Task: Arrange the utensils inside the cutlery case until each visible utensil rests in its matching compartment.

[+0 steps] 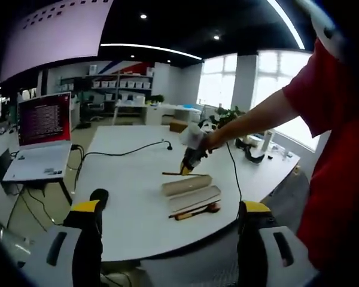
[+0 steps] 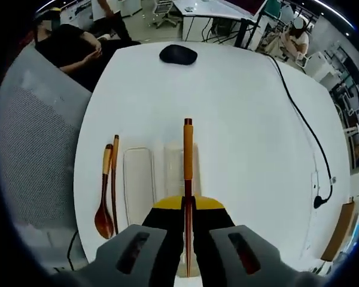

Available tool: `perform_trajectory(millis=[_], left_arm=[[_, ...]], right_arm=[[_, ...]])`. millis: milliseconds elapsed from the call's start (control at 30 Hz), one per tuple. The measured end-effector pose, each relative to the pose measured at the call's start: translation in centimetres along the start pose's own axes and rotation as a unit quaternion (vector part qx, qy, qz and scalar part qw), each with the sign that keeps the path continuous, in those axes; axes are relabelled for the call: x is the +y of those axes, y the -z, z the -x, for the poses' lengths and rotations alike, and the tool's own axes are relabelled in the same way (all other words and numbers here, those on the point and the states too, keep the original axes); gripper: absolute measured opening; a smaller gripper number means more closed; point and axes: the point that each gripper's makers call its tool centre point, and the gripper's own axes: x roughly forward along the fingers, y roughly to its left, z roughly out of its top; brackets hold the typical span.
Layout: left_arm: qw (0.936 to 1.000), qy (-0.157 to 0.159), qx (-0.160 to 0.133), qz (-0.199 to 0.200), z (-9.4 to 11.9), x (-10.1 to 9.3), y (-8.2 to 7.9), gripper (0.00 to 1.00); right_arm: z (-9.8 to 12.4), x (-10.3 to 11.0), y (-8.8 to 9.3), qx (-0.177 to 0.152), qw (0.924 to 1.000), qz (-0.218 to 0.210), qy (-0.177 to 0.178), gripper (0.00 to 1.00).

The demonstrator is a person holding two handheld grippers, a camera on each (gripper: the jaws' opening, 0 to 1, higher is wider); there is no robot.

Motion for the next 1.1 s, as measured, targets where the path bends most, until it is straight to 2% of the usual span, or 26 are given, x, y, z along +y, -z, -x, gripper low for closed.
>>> perform_trajectory(millis=[233, 500, 567, 733, 800, 867, 1100], left_arm=[[0.9998, -0.003, -0.004, -0.018, 0.3, -0.3, -1.1, 0.97], [0.9998, -0.010, 0.005, -0.018, 0.9, -0.6, -0.3, 0.96], [0.9998, -0.012, 0.007, -0.017, 1.0, -0.6, -0.2, 0.96], [0.9996, -0.018, 0.007, -0.018, 1.3, -0.6, -0.3, 0.95], [0.9996, -0.021, 0.006, -0.019, 1.4, -0.6, -0.3, 0.95], [0.9996, -0.021, 0.007, -0.018, 1.5, -0.5, -0.2, 0.95], [0.9994, -0.031, 0.013, -0.011, 2.0, 0.0, 0.4, 0.94]], right_arm=[[-0.9, -0.3, 0.6, 0.002, 1.0000, 0.000, -0.001, 0.01], [-2.4, -0.2, 1.9, 0.017, 0.9998, -0.006, 0.006, 0.01], [-2.8, -0.1, 2.3, 0.033, 0.9994, -0.004, 0.005, 0.01], [-3.3, -0.6, 2.1, 0.046, 0.9988, -0.009, 0.015, 0.01], [-3.5, -0.1, 1.9, 0.041, 0.9986, -0.031, 0.007, 0.01], [-3.4, 0.2, 1.6, 0.034, 0.9989, -0.031, 0.008, 0.01], [-3.8, 1.1, 2.0, 0.059, 0.9976, -0.036, 0.005, 0.01]])
